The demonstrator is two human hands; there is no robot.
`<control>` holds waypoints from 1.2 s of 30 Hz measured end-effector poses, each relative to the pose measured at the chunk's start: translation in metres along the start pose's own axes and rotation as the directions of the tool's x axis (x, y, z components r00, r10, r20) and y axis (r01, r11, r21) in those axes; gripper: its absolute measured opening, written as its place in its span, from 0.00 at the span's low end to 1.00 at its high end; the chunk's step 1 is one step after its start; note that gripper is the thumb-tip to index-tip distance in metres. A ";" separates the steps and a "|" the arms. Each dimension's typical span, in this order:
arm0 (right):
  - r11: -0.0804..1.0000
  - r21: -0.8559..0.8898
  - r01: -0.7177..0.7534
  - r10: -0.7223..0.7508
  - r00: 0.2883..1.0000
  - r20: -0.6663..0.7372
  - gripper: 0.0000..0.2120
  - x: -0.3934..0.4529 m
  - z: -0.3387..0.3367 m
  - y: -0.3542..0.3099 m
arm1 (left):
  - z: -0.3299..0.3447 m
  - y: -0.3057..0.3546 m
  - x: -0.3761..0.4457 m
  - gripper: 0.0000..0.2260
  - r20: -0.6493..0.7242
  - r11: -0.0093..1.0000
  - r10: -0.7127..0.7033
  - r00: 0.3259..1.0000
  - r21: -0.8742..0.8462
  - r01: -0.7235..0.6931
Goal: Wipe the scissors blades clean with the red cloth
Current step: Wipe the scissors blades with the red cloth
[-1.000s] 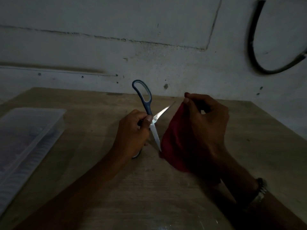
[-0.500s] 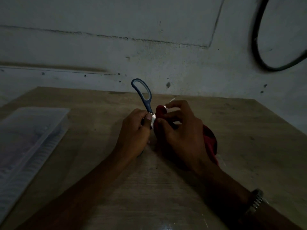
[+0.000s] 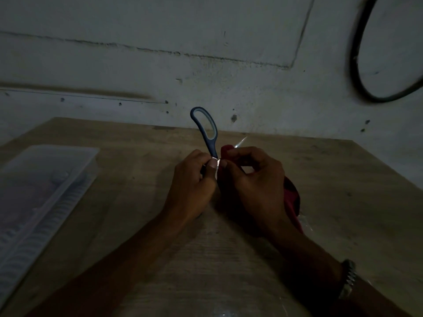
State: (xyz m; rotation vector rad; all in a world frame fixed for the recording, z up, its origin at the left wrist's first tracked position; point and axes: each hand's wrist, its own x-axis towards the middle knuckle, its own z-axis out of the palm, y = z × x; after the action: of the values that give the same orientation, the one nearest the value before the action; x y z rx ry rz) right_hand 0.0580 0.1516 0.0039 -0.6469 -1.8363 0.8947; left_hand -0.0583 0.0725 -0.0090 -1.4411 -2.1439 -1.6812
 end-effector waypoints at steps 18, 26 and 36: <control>0.997 -0.038 0.070 -0.077 0.969 -0.233 0.08 0.019 -0.014 0.000 | -0.001 0.002 0.002 0.07 0.052 0.998 0.039 0.998 -0.057 -0.036; 0.999 -0.001 0.048 -0.048 0.988 -0.144 0.06 0.010 -0.014 0.001 | -0.004 -0.001 0.003 0.06 0.066 0.986 -0.092 0.994 -0.137 0.101; 0.999 -0.004 0.042 -0.041 0.987 0.156 0.08 -0.003 -0.002 0.001 | -0.005 -0.004 0.003 0.10 0.105 0.989 -0.102 0.989 -0.099 0.113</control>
State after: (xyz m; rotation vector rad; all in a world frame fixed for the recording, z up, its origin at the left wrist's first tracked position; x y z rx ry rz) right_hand 0.0609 0.1502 0.0023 -0.5542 -1.9855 0.9330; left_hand -0.0646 0.0702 -0.0081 -1.4914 -2.2556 -1.8206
